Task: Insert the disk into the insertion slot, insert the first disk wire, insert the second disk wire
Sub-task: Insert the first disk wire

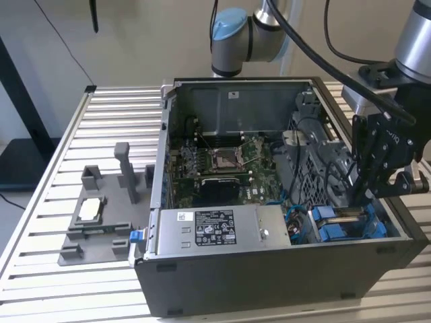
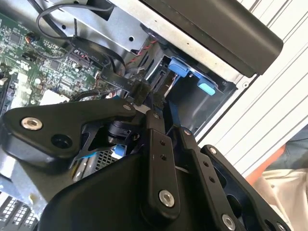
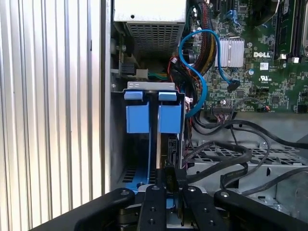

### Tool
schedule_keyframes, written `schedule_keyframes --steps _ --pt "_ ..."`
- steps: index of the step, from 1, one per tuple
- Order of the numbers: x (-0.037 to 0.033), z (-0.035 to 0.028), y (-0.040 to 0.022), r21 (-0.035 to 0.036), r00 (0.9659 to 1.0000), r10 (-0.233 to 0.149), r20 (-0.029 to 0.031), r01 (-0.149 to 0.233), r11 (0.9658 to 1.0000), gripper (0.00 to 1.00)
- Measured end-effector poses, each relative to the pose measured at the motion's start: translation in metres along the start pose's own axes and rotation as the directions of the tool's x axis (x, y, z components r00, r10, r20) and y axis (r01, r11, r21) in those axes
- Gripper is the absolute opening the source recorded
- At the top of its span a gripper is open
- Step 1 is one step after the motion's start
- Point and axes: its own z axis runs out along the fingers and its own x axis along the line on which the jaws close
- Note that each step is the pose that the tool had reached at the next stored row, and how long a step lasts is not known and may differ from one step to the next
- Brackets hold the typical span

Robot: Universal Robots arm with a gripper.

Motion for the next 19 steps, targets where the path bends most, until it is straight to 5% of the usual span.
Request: schedule_keyframes --steps 19 --pt "-0.0043 0.0069 -0.0069 0.0000 1.0000 0.000 -0.0032 0.000 1.0000 0.19"
